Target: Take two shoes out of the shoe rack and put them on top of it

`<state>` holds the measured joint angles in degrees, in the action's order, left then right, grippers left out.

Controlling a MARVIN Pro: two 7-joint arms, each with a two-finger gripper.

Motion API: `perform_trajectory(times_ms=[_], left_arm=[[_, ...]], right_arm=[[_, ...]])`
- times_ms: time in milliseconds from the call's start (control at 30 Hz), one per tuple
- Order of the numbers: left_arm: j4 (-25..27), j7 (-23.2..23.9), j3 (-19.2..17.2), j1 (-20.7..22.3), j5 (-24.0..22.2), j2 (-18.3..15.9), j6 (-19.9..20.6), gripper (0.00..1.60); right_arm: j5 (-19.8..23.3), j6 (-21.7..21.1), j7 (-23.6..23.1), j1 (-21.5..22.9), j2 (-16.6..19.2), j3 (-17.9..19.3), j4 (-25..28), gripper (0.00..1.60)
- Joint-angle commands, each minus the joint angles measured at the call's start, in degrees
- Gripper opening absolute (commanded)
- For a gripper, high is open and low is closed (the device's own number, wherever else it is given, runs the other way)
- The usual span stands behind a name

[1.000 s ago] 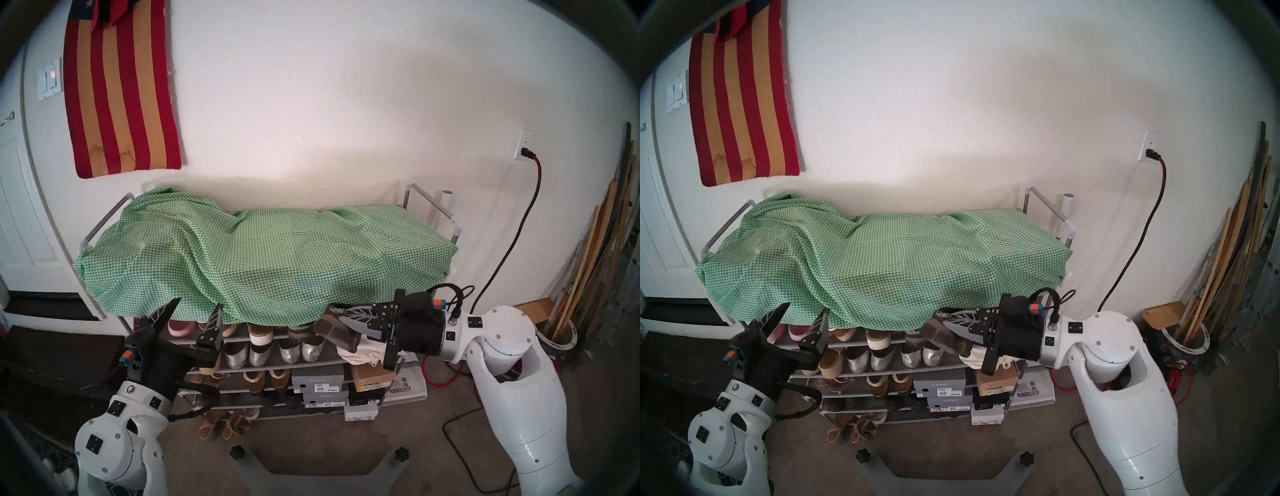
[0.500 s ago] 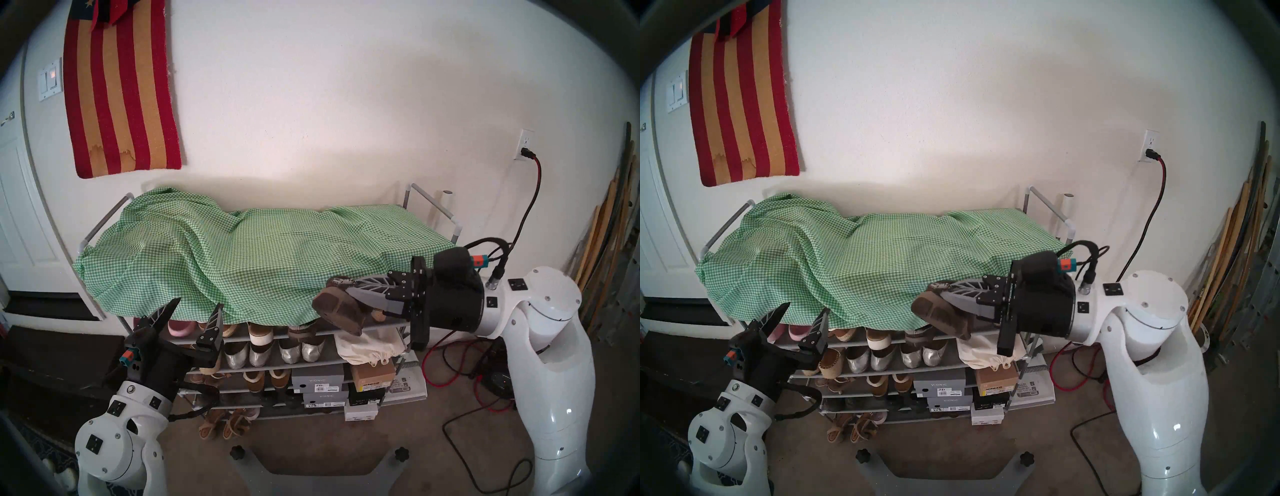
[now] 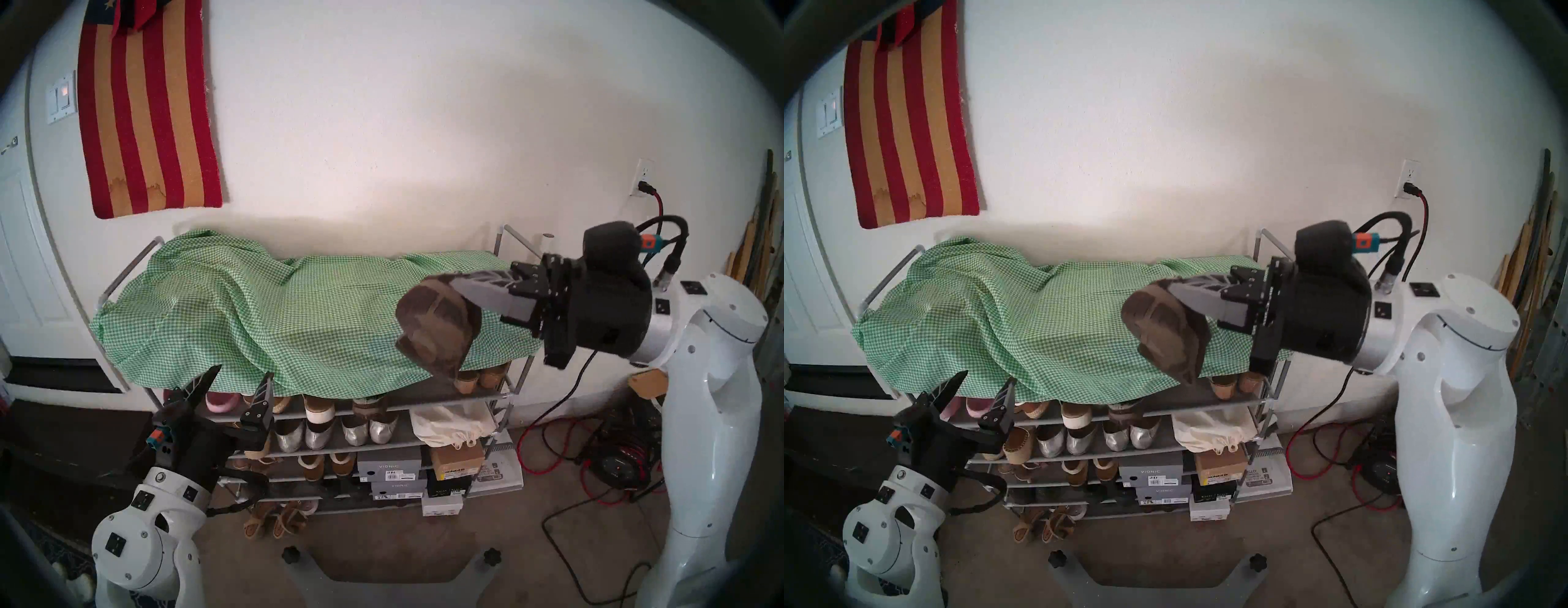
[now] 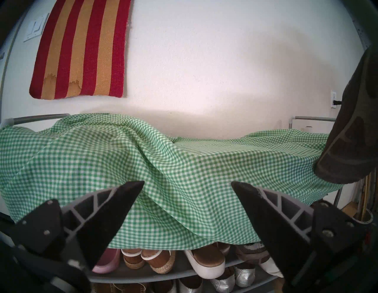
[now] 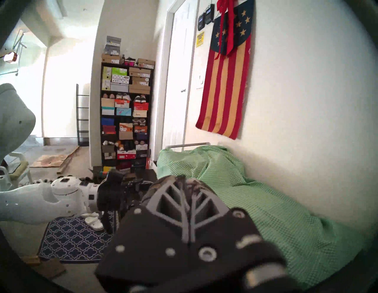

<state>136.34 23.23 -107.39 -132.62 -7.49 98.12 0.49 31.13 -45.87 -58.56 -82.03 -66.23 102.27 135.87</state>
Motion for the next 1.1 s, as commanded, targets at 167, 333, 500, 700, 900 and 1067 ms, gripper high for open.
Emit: perform_trajectory(times_ms=[167, 333, 500, 700, 900, 1067], left_arm=[[0.1, 0.1, 0.1, 0.1, 0.0, 0.0, 0.0, 1.6], [0.1, 0.1, 0.1, 0.1, 0.0, 0.0, 0.0, 1.6], [0.1, 0.1, 0.1, 0.1, 0.0, 0.0, 0.0, 1.6], [0.1, 0.1, 0.1, 0.1, 0.0, 0.0, 0.0, 1.6], [0.1, 0.1, 0.1, 0.1, 0.0, 0.0, 0.0, 1.6], [0.1, 0.1, 0.1, 0.1, 0.0, 0.0, 0.0, 1.6]], right_arm=[[2.1, 2.7, 5.3, 10.3, 1.0, 1.5, -2.5, 0.0], [0.1, 6.5, 6.8, 13.4, 2.8, 0.1, -5.9, 0.0], [-3.5, 10.3, 7.8, 16.9, 5.0, -3.3, -11.4, 0.0], [-9.0, 13.4, 8.5, 19.6, 6.4, -8.8, -16.9, 0.0], [-15.6, 17.2, 10.4, 21.6, 6.9, -13.6, -23.5, 0.0], [-20.7, 20.5, 12.0, 24.7, 6.5, -18.0, -29.5, 0.0]])
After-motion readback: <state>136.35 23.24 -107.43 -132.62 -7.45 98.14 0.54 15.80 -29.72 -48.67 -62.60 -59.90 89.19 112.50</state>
